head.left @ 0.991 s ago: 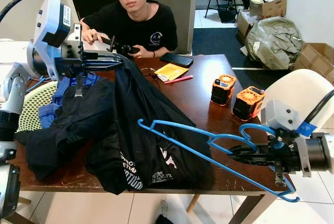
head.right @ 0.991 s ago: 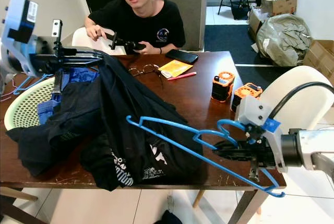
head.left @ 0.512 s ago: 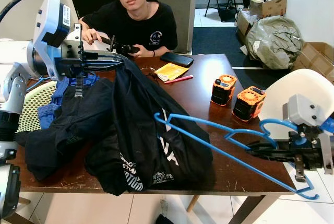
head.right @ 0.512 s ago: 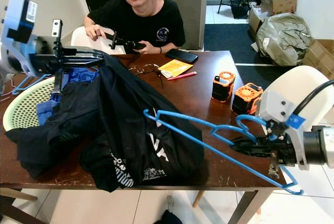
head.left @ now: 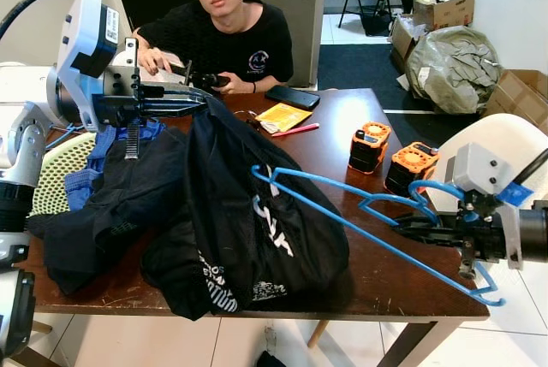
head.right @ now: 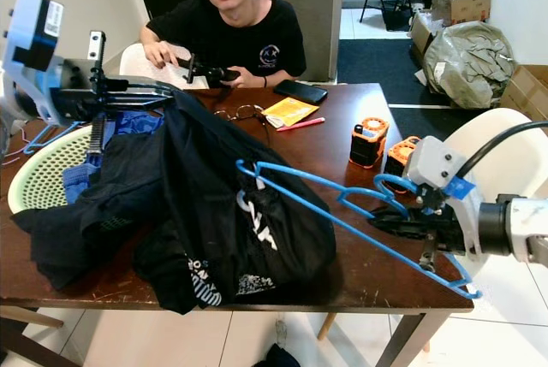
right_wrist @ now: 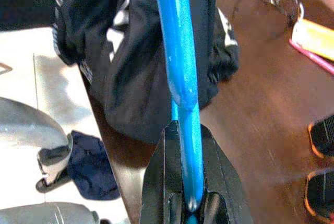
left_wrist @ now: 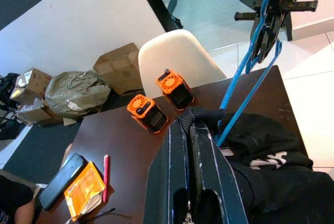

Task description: Hang hanger

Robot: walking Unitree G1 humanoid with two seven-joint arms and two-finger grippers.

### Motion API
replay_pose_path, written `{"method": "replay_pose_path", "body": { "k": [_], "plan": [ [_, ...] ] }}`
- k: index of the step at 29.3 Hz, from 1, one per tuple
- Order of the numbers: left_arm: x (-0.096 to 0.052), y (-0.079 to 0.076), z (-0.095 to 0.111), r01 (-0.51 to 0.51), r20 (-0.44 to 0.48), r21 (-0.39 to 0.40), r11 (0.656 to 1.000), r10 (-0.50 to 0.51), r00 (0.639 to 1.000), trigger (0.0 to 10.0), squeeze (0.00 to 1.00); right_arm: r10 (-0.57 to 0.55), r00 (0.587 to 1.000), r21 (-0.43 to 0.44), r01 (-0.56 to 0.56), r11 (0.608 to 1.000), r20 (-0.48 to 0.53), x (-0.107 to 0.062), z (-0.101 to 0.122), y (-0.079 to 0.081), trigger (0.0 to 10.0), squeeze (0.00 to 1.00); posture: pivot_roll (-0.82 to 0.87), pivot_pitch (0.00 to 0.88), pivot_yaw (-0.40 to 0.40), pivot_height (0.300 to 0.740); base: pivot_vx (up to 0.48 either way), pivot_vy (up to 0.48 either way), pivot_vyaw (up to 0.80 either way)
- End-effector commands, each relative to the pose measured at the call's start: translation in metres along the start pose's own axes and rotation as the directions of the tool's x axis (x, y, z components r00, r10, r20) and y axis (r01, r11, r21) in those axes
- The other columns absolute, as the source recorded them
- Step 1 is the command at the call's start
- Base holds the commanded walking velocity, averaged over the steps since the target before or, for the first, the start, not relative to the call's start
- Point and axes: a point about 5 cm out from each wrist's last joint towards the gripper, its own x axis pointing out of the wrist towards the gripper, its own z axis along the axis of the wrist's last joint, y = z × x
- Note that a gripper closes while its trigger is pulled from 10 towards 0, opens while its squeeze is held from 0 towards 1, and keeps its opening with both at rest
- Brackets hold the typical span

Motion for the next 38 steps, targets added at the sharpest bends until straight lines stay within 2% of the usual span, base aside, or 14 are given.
{"method": "replay_pose_path", "body": {
  "k": [1,4,9,13,15,18,20,23,24,25,27,31,35,38],
  "plan": [
    [0.003,-0.002,-0.001,0.015,0.006,-0.009,1.0,-0.015,1.0,0.0,0.0,0.01,0.999,-0.021,-0.009,1.0,0.05,0.004,0.01,0.003,10.0,0.0,-0.01,0.006,0.069,0.74,0.0,0.0,0.0],
    [0.005,-0.004,-0.003,0.023,0.005,-0.015,1.0,-0.023,1.0,0.0,0.0,-0.062,0.991,-0.045,0.068,0.997,0.12,0.015,0.022,-0.005,10.0,0.0,-0.01,0.006,0.069,0.74,0.0,0.0,0.0],
    [0.006,-0.003,-0.003,0.022,-0.003,-0.012,1.0,-0.022,1.0,0.0,0.0,-0.152,0.966,-0.037,0.163,0.986,0.211,0.016,0.034,-0.017,10.0,0.0,-0.01,0.006,0.069,0.74,0.0,0.0,0.0],
    [-0.003,0.003,-0.004,-0.006,-0.047,0.018,1.0,0.007,0.999,0.0,0.0,0.025,0.941,-0.136,0.023,0.99,0.337,0.013,0.046,0.002,10.0,0.0,0.0,0.002,0.079,0.74,0.0,0.0,0.0],
    [-0.005,0.004,-0.003,-0.01,-0.053,0.023,1.0,0.011,0.999,0.0,0.0,0.06,0.93,-0.148,-0.007,0.989,0.361,0.012,0.049,0.006,10.0,0.0,0.0,0.002,0.079,0.74,0.0,0.0,0.0],
    [-0.006,0.006,-0.002,-0.01,-0.073,0.04,0.999,0.013,0.997,0.0,0.0,0.121,0.935,-0.157,-0.072,0.985,0.333,0.011,0.043,0.012,10.0,0.0,0.0,0.003,0.079,0.74,0.0,0.0,0.0],
    [-0.009,0.008,0.001,-0.009,-0.089,0.054,0.998,0.014,0.996,0.0,0.0,0.09,0.976,-0.145,-0.061,0.988,0.2,0.013,0.026,0.007,10.0,0.0,0.01,0.002,0.078,0.74,0.0,0.0,0.0],
    [-0.01,0.009,0.002,-0.009,-0.092,0.057,0.998,0.014,0.996,0.0,0.0,0.077,0.983,-0.142,-0.053,0.988,0.165,0.014,0.022,0.005,10.0,0.0,0.01,0.002,0.078,0.74,0.0,0.0,0.0],
    [-0.011,0.009,0.005,-0.007,-0.093,0.064,0.998,0.013,0.996,0.0,0.0,0.07,0.993,-0.151,-0.054,0.987,0.099,0.018,0.013,0.004,10.0,0.0,0.01,0.002,0.078,0.74,0.0,0.0,0.0],
    [-0.011,0.009,0.005,-0.007,-0.093,0.064,0.998,0.013,0.996,0.0,0.0,0.07,0.993,-0.151,-0.054,0.987,0.099,0.018,0.013,0.004,10.0,0.0,0.01,0.002,0.078,0.74,0.0,0.0,0.0],
    [-0.012,0.01,0.012,0.005,-0.09,0.083,0.997,0.003,0.996,0.0,0.0,0.046,0.999,-0.159,-0.042,0.986,0.018,0.028,0.002,0.003,10.0,0.0,0.02,0.002,0.075,0.74,0.0,0.0,0.0],
    [-0.011,0.01,0.015,0.018,-0.081,0.088,0.996,-0.011,0.997,0.0,0.0,0.015,1.0,-0.154,-0.014,0.988,0.008,0.032,0.001,0.001,10.0,0.0,0.02,0.002,0.075,0.74,0.0,0.0,0.0],
    [-0.007,0.009,0.019,0.048,-0.069,0.097,0.994,-0.041,0.997,0.0,0.0,-0.084,0.996,-0.128,0.088,0.988,0.031,0.038,0.004,-0.01,10.0,0.0,0.02,0.002,0.075,0.74,0.0,0.0,0.0],
    [-0.007,0.009,0.02,0.052,-0.071,0.101,0.993,-0.045,0.996,0.0,0.0,-0.14,0.989,-0.107,0.144,0.984,0.046,0.034,0.005,-0.018,10.0,0.0,0.02,0.002,0.075,0.74,0.0,0.0,0.0]
  ]
}}
